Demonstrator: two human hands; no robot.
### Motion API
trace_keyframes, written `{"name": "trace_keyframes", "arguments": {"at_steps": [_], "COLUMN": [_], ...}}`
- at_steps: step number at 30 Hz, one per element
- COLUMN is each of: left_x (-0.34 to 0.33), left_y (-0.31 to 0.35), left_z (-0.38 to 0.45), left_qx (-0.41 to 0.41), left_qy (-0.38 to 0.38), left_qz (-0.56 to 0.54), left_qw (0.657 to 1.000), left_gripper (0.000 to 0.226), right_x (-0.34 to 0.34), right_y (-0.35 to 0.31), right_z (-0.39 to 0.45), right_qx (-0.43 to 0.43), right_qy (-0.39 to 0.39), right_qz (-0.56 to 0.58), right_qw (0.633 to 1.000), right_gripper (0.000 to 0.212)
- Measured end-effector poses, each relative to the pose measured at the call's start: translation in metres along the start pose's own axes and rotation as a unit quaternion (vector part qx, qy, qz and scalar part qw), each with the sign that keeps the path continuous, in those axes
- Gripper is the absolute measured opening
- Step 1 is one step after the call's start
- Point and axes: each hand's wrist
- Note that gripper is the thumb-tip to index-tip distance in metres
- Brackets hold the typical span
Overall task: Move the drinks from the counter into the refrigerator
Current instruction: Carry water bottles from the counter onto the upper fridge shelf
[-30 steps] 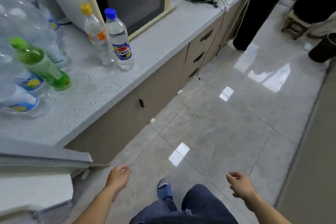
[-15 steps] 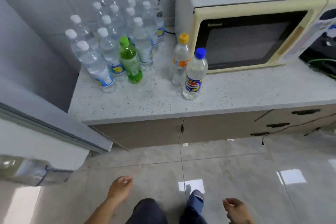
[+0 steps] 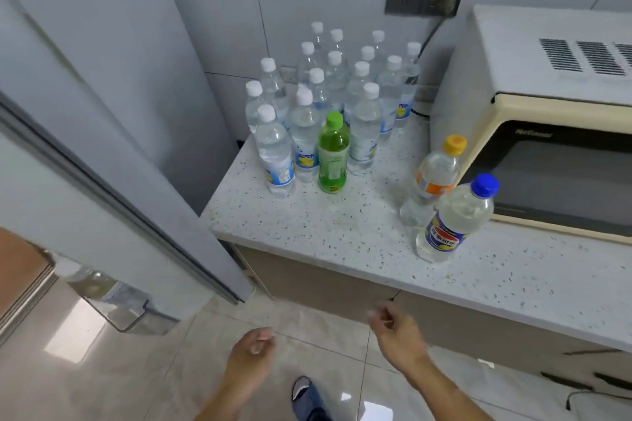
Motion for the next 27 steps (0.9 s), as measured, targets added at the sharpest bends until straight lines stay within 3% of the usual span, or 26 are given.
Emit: {"name": "trace_keyframes", "arguments": {"at_steps": [4,8,14,19,27], "left_x": [-0.002,-0.005,-0.002,0.005,0.003], "left_y": [0.060,0.118,0.194,0.249,0.292], "left_z": [0.015,0.032,0.058,0.078,0.099], "left_qx": [-0.043,-0.102,-0.156,-0.175,-0.187], "left_qy": [-0.037,-0.066,0.053,0.120,0.168], "left_qz": [-0.080,-0.158,-0.259,-0.260,-0.224], "left_qw": [0.995,0.980,0.952,0.942,0.942], "left_gripper": [0.015,0.021,0.042,0.068,0.078], "right_x": [0.001,0.003,0.003,-0.001,0.007], "right_y": [-0.110,-0.193,-0.237,-0.252,-0.250], "right_z": [0.050,0.100,0.143,0.163,0.171], "right_qx": [0.148,0.208,0.234,0.217,0.217], "right_qy": [0.038,0.114,0.129,0.103,0.129], "right_qz": [0.007,0.037,0.043,0.040,-0.010], "right_qw": [0.988,0.971,0.963,0.970,0.968], "right_gripper": [0.036,0.063,0.080,0.096,0.065]}}
Point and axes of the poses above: each hand's wrist, its own z-axis towards the middle knuckle, its own x-axis out of the back of the hand, y = z × x, and after that the axes turned 4 degrees about -z, right-handed
